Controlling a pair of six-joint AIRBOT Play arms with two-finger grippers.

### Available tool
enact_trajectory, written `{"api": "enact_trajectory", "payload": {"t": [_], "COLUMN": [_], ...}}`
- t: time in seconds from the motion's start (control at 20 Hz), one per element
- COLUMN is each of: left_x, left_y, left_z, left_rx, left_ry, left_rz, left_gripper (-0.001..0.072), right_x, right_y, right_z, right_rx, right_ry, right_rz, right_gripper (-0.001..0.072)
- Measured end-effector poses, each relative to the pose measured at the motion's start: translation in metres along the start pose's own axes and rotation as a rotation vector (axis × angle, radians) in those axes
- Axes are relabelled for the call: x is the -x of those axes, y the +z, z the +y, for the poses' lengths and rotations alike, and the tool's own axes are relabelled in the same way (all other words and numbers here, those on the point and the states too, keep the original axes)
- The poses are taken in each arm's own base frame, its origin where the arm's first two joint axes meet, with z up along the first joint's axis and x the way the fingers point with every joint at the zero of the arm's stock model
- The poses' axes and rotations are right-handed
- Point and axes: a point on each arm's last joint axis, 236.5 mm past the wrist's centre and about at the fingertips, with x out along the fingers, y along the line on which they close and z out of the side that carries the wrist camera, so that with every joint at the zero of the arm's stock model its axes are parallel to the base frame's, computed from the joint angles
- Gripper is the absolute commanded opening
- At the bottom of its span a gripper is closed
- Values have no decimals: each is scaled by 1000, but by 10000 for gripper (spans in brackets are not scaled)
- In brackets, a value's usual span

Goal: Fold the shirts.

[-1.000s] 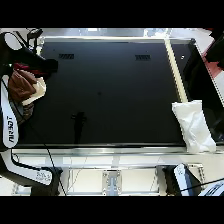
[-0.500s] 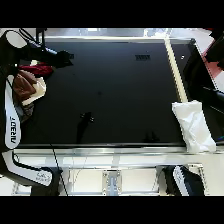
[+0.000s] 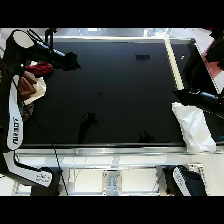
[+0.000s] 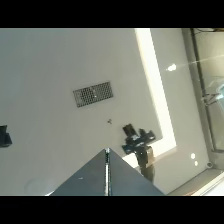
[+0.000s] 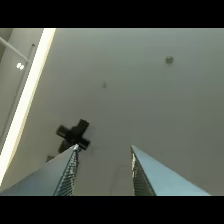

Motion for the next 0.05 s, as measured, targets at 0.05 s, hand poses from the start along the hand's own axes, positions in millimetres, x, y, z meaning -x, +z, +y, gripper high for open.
{"api": "enact_trajectory", "payload": {"t": [0.05], "left_x": [0], "left_y": [0], "left_z": [0], "left_rx": [0], "left_ry": [-1], "left_rz": [1], "left_gripper": [11], "right_x": [0], "right_y": [0], "right_z": [1], "right_rx": [1], "right_ry": [2], "right_rz": [1], "right_gripper": [369]}}
